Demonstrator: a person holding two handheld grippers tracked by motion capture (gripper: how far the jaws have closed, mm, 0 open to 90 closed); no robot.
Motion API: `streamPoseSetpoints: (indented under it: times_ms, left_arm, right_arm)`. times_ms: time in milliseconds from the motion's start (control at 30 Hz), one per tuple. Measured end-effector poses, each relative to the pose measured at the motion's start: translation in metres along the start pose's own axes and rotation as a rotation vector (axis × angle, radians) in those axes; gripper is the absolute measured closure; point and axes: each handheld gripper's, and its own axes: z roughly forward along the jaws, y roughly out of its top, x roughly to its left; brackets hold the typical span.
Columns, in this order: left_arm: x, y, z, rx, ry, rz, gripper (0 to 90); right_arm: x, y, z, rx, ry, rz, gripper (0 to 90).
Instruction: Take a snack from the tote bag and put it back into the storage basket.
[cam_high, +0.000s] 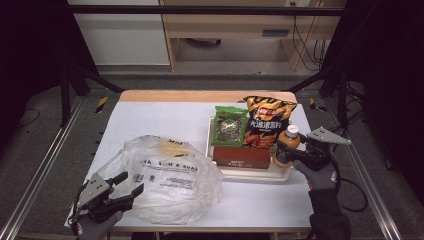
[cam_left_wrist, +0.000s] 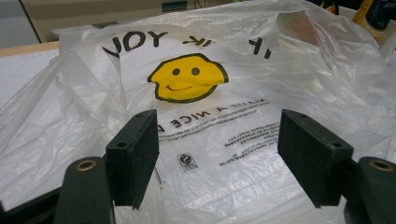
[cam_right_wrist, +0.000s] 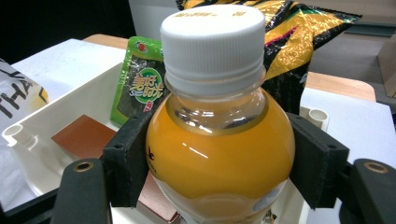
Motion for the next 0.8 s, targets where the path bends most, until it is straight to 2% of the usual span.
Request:
streamPoseSetpoints:
  times_ms: [167, 467, 667, 800]
  left_arm:
    - [0.0, 0.0, 0.0, 0.002, 0.0, 0.001, 28.7]
    - [0.0, 0.0, 0.0, 0.004, 0.0, 0.001, 28.7]
    - [0.001, 0.0, 0.0, 0.001, 0.003, -0.003, 28.7]
    - [0.0, 0.0, 0.0, 0.004, 0.002, 0.0, 28.7]
  right_arm:
    - [-0.003, -0.009, 0.005, 0.031, -0.005, 0.007, 30.3]
    - [-0.007, -0.022, 0.01, 0.053, -0.016, 0.014, 30.3]
    - [-0.008, -0.028, 0.012, 0.064, -0.012, 0.026, 30.2]
    - [-0.01, -0.031, 0.011, 0.048, -0.009, 0.033, 30.0]
